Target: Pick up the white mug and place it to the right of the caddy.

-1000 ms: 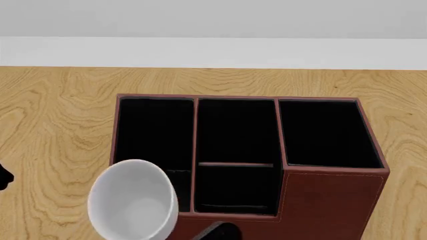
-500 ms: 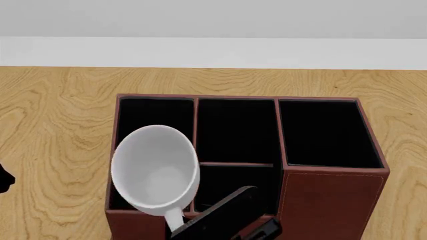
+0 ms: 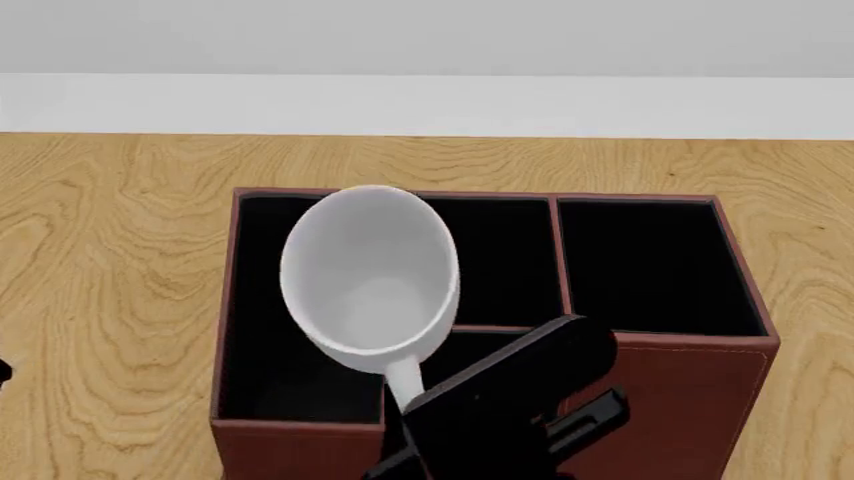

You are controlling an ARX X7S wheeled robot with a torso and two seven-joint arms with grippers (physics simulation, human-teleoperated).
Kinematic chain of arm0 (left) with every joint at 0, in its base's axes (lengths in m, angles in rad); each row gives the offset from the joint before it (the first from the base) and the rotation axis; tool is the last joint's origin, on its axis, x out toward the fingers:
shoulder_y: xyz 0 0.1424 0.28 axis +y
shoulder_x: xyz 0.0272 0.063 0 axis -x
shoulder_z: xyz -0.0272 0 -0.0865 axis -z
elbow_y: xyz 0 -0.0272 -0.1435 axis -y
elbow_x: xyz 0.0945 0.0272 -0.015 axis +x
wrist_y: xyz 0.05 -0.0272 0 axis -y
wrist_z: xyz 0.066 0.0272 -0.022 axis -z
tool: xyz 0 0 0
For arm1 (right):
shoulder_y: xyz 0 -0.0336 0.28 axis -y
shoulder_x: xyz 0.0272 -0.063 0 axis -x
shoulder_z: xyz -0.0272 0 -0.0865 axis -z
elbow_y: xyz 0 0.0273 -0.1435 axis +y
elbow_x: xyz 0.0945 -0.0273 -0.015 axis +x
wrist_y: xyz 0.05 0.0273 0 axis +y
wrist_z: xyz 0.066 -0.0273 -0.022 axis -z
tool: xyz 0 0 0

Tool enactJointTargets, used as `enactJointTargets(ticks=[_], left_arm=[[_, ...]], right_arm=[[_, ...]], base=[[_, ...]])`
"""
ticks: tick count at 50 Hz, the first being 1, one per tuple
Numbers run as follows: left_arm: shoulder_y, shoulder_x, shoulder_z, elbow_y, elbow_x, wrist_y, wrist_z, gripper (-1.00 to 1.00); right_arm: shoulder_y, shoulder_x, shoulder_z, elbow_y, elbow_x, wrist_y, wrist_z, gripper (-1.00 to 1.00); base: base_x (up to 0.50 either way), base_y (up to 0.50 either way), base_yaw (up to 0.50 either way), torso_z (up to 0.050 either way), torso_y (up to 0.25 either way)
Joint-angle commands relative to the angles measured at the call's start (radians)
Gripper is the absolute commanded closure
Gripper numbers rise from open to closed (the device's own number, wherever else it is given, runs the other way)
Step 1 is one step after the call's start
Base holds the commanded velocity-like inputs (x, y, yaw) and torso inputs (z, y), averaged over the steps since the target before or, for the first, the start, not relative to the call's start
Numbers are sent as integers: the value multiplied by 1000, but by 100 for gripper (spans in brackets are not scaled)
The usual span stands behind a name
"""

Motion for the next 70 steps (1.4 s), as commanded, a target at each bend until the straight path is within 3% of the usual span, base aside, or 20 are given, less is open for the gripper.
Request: enactJointTargets(ticks=[1, 8, 23, 36, 70], left_arm=[[27, -5, -8, 16, 6, 9, -10, -100], [43, -8, -20, 24, 5, 15, -15, -100], [66, -9, -38, 34, -2, 26, -25, -100], [76, -12, -40, 42, -2, 23, -34, -100], [125, -25, -60, 71, 7, 33, -53, -100]], right_arm=[[74, 8, 99, -34, 36, 101, -1, 100], [119, 31, 184, -27, 88, 141, 4, 100], [179, 124, 346, 16, 438, 139, 222, 100], [226, 190, 414, 82, 619, 128, 337, 100], [256, 320, 426, 246, 640, 24, 352, 100]], base=[[0, 0, 0, 0, 0], [0, 0, 0, 0, 0], [0, 0, 0, 0, 1], [0, 0, 0, 0, 1], [0, 0, 0, 0, 1]])
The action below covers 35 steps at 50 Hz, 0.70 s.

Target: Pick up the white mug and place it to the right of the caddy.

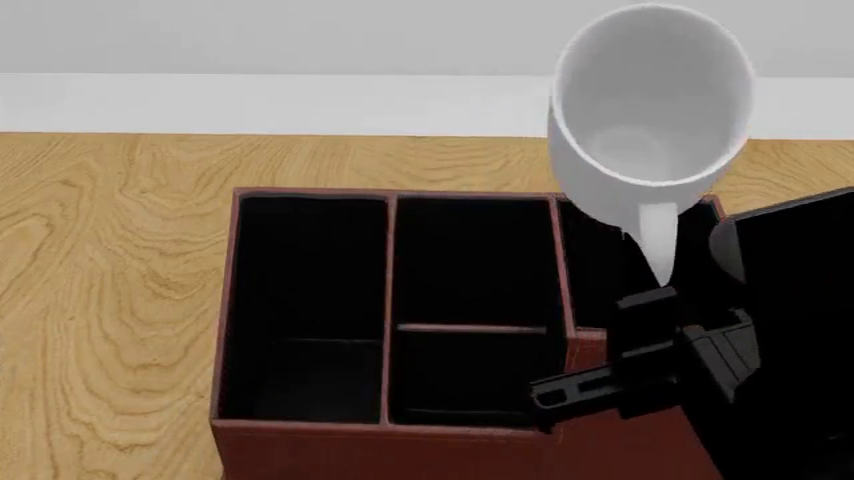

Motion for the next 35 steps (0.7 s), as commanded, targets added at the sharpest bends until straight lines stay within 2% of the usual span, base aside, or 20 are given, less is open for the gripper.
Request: enactJointTargets(ticks=[1, 35], left_arm=[[20, -4, -5, 11, 7, 4, -7, -100], [22, -4, 4, -14, 22, 12, -17, -100]], right_arm=[[12, 42, 5, 54, -22, -33, -8, 100], [-39, 180, 108, 165, 20, -43, 45, 100]], base=[[0, 0, 0, 0, 0], [0, 0, 0, 0, 0]])
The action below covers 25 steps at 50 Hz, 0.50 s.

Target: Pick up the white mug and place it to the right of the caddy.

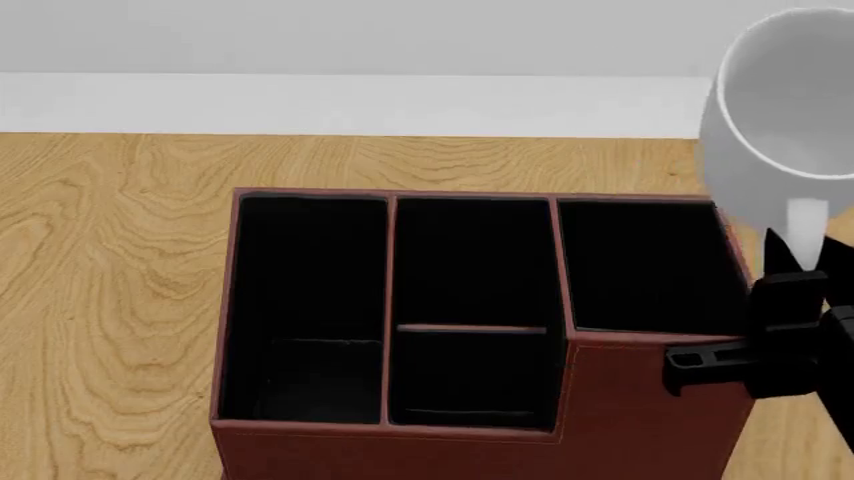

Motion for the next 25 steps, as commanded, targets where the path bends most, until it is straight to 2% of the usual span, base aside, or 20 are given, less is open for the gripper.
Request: enactJointTargets(ticks=[1, 17, 25], left_arm=[[-5, 2, 8, -15, 4, 5, 1, -100], [-33, 10, 36, -63, 24, 18, 6, -100], [-45, 17, 46, -94, 39, 43, 10, -100]], right_arm=[[-4, 45, 18, 36, -14, -5, 12, 100], [22, 104, -44, 128, -96, -53, -36, 100], [-7, 144, -84, 169, -166, -123, -120, 100]], base=[[0, 0, 0, 0, 10], [0, 0, 0, 0, 0], [0, 0, 0, 0, 1]])
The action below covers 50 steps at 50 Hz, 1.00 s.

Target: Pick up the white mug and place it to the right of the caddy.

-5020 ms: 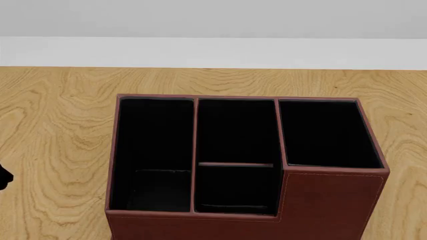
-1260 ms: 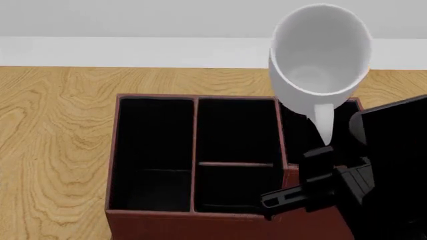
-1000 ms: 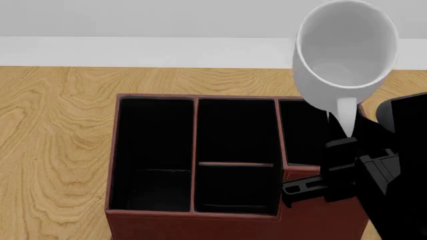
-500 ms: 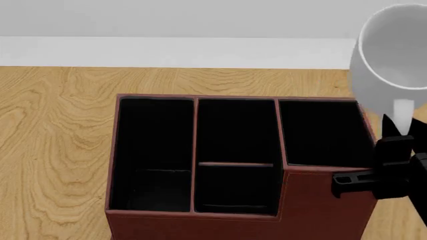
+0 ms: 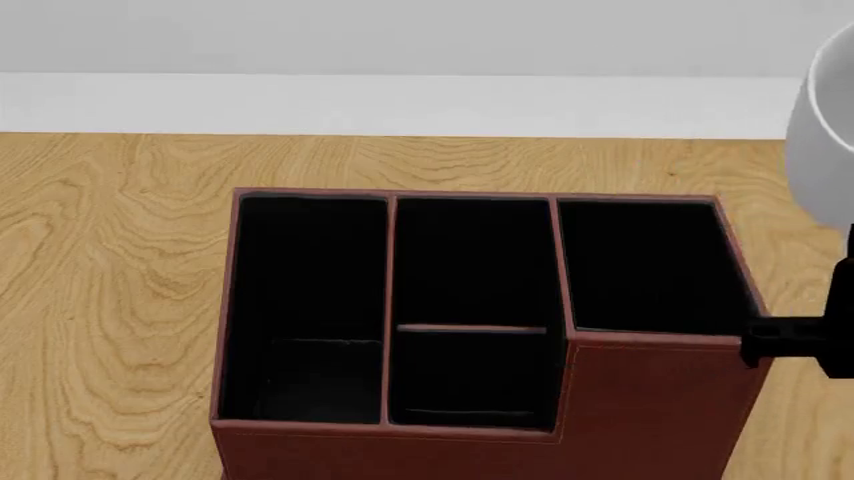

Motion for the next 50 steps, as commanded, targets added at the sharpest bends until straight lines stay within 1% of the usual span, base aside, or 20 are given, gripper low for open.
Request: enactJointTargets(ticks=[1, 5, 16, 25, 32, 50], left_arm=[[-19, 8, 19, -46, 21, 27, 7, -100], [-33, 13, 28, -71, 28, 32, 8, -100], [-45, 21, 36, -103, 49, 57, 3, -100], [-63, 29, 44, -142, 66, 85, 3, -100], [-63, 30, 52, -156, 67, 90, 9, -100], [-73, 39, 68, -190, 80, 107, 7, -100]], right_arm=[[-10, 51, -44, 52, -84, -62, -78, 100], [-27, 60, -31, 68, -94, -80, -94, 100], [-39, 50, -141, 186, -222, -185, -163, 100], [-48, 58, -165, 235, -255, -215, -190, 100], [-44, 51, -217, 279, -297, -232, -198, 100], [-113, 45, -207, 335, -329, -315, -239, 100]], base=[[0, 0, 0, 0, 0], [0, 0, 0, 0, 0], [0, 0, 0, 0, 1], [0, 0, 0, 0, 0], [0, 0, 0, 0, 1], [0, 0, 0, 0, 1]])
